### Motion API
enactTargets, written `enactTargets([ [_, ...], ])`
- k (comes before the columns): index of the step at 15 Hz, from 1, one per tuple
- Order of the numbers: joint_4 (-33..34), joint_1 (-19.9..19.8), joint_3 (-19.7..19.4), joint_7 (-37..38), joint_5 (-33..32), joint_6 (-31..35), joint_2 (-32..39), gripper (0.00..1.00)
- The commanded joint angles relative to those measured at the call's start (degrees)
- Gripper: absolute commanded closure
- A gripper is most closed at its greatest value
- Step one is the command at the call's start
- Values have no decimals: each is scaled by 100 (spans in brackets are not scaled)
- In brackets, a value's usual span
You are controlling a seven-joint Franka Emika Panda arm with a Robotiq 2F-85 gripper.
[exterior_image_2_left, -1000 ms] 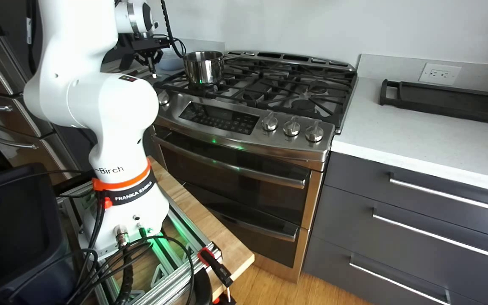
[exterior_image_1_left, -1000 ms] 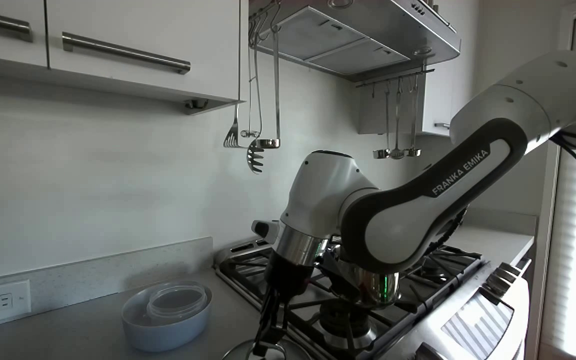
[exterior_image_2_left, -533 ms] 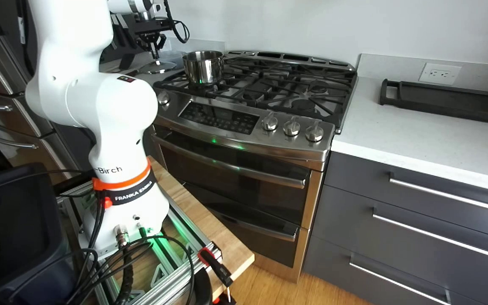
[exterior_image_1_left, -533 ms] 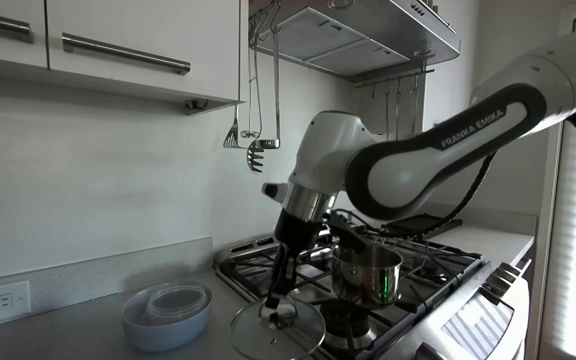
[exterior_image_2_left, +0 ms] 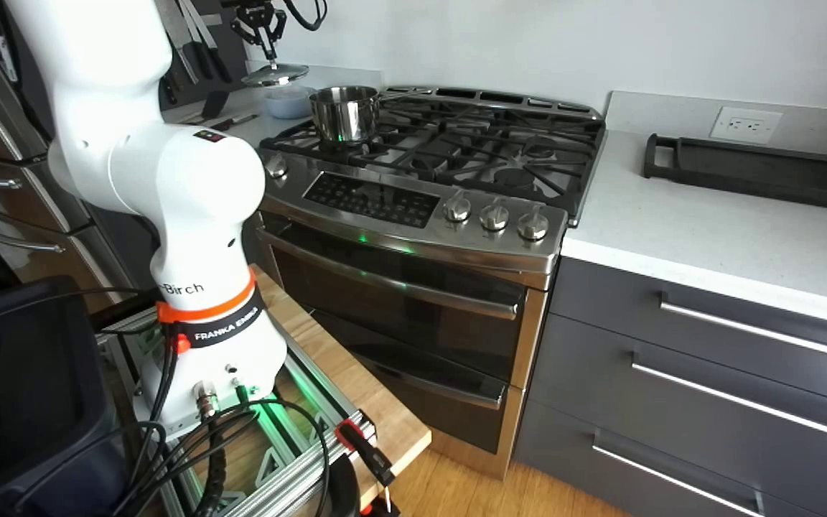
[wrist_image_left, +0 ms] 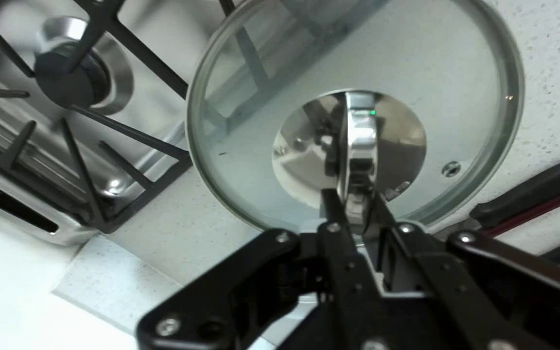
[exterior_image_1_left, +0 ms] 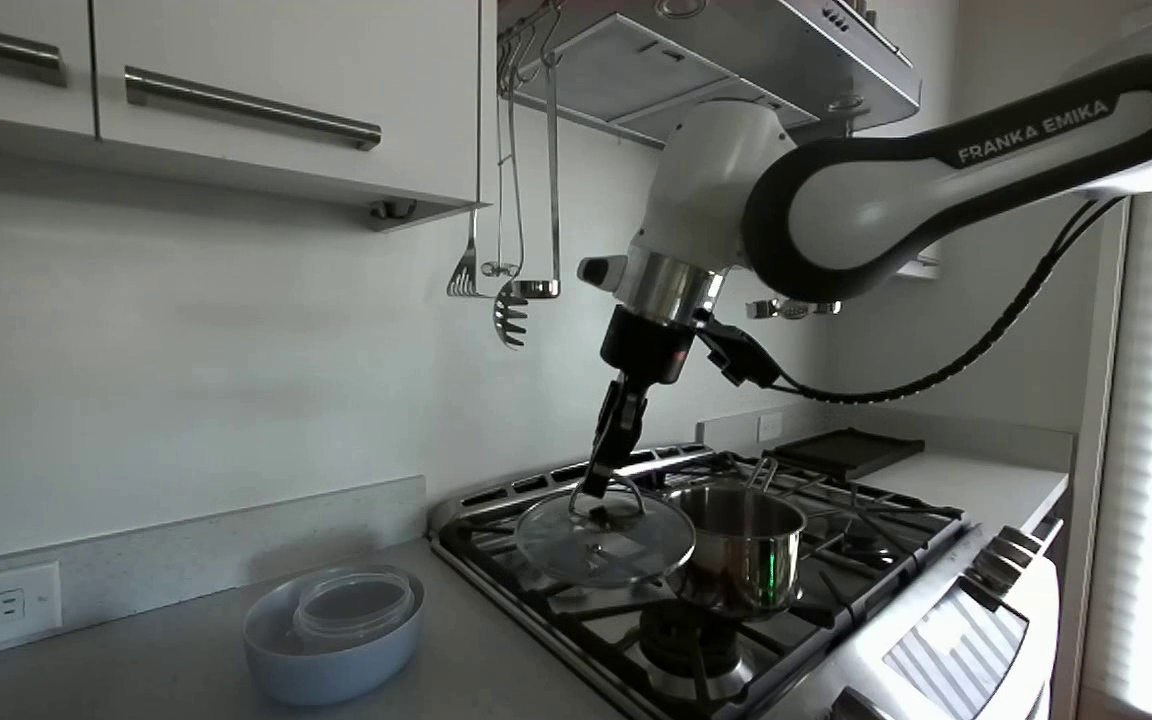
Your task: Put the lid on the pot
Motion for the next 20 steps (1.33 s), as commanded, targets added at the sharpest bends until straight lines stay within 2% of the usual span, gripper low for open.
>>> enactTargets([
  [1,-509,-293,-120,306,86,-18,-723,96],
  [3,-720,-431,-214,437,86,86,-946,96],
  [4,-308,-365,-106,266,0,-28,-503,85],
  [9,-538,-467,-174,351,2,-19,-742,85],
  [10,-542,-466,-171,358,2,-19,-742,96],
  [17,-755,-811,-403,759,-121,-50,-1034,96],
  [20,-961,-874,-536,628,116,-17,-1225,96],
])
